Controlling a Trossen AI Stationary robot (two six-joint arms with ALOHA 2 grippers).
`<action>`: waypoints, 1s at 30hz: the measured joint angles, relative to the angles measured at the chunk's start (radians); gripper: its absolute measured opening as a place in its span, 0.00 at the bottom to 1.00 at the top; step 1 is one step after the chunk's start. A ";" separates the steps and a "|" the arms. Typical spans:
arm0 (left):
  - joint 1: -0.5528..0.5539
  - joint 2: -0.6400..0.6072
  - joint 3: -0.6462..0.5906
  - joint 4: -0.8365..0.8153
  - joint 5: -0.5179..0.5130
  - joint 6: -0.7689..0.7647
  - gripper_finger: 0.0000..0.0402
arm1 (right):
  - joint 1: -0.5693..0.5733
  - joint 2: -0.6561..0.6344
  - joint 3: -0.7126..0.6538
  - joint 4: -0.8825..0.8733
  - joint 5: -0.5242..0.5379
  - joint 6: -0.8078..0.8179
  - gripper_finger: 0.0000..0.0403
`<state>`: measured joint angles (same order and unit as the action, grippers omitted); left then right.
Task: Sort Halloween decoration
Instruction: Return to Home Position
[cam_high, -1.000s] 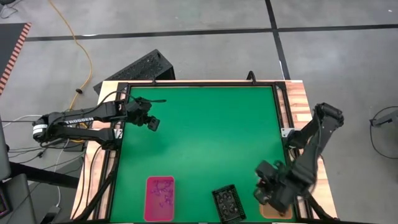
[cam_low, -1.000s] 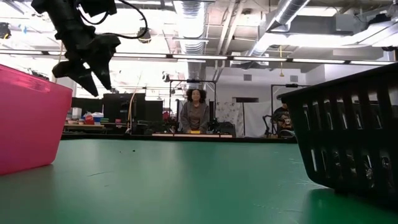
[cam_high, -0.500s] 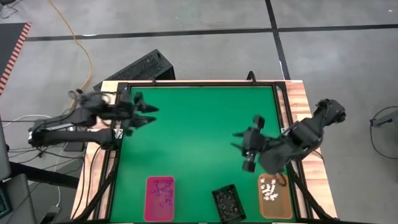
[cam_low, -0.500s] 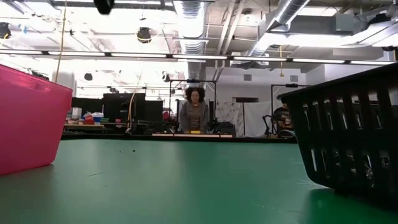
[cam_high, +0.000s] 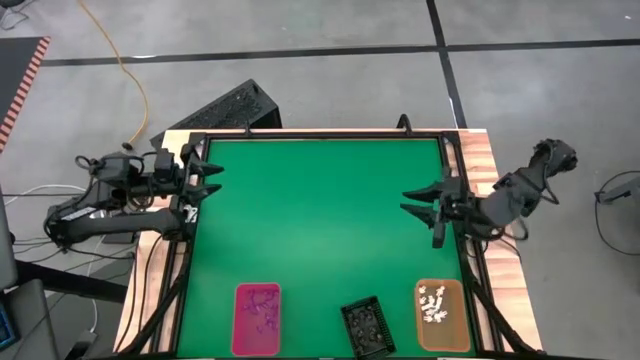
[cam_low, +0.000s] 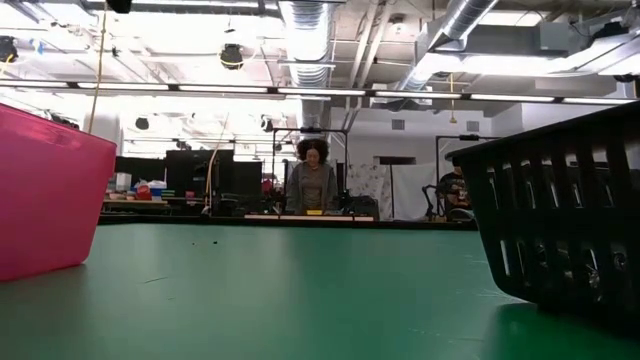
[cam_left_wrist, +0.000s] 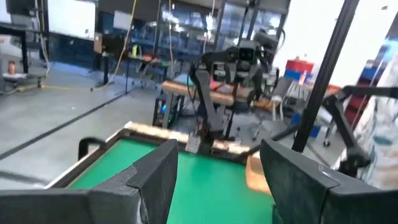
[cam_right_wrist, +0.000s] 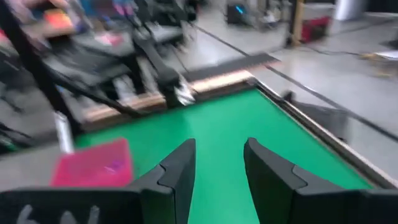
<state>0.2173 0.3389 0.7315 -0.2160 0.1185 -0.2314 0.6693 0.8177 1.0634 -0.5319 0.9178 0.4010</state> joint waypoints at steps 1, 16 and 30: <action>0.000 0.001 0.000 -0.015 0.001 0.007 0.54 | -0.011 -0.043 -0.062 0.081 -0.035 -0.027 0.40; -0.030 -0.049 -0.274 0.159 0.030 -0.068 0.54 | -0.033 -0.402 -0.602 0.500 -0.156 -0.069 0.40; -0.268 -0.071 -0.526 0.391 -0.243 -0.100 0.54 | 0.047 -0.494 -0.964 0.907 0.057 -0.033 0.40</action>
<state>-0.0507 0.2676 0.2055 0.1749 -0.1243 -0.3319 0.7161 0.3237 0.0993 0.3750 0.9744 0.3683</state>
